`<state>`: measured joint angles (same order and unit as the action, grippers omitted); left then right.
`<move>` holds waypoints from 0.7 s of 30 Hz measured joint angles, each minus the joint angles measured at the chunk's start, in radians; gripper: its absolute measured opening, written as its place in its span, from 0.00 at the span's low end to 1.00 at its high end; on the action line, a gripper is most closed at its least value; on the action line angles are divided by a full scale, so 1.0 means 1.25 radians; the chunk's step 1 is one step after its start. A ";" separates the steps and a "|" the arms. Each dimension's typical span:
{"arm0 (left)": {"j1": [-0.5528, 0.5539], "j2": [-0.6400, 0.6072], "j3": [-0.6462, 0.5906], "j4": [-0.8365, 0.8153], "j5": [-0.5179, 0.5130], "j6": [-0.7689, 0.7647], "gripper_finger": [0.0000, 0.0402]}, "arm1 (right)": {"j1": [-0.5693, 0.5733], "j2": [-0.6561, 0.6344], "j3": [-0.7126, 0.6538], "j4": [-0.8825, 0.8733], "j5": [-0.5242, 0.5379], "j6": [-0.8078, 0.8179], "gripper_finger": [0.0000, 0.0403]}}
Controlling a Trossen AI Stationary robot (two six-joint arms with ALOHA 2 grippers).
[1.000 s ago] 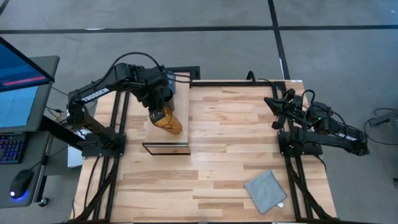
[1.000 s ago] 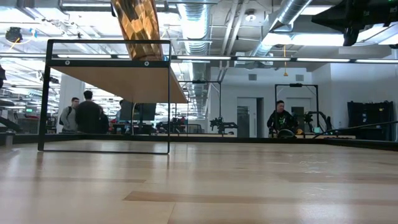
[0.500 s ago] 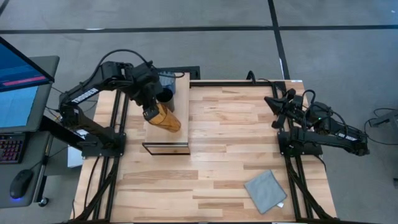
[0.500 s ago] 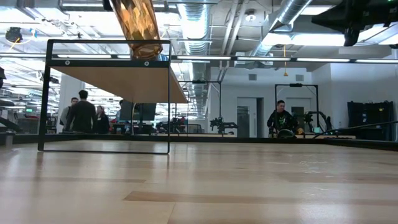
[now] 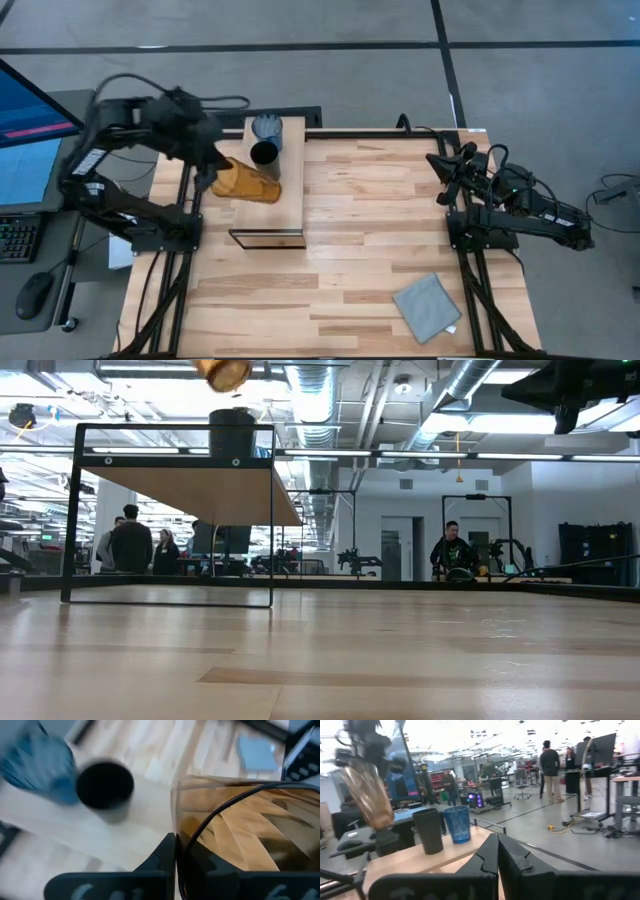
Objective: Stack small to large cups/mugs on shelf
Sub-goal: Put the brown cup on the shelf
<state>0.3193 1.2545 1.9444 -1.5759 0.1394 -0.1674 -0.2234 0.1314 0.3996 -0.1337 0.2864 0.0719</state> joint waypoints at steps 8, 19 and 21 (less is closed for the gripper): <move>0.000 0.015 0.132 0.003 -0.035 0.008 0.00 | -0.006 0.000 0.000 0.008 0.026 0.005 0.06; 0.000 -0.021 -0.124 0.003 0.020 0.004 0.00 | -0.049 0.000 0.000 0.012 0.025 0.006 0.06; 0.000 -0.027 -0.167 0.002 0.018 0.001 0.00 | -0.054 0.000 0.000 0.012 0.025 0.006 0.06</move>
<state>0.3197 1.2213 1.7363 -1.5729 0.1625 -0.1667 -0.2913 0.1317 0.3996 -0.1188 0.3180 0.0792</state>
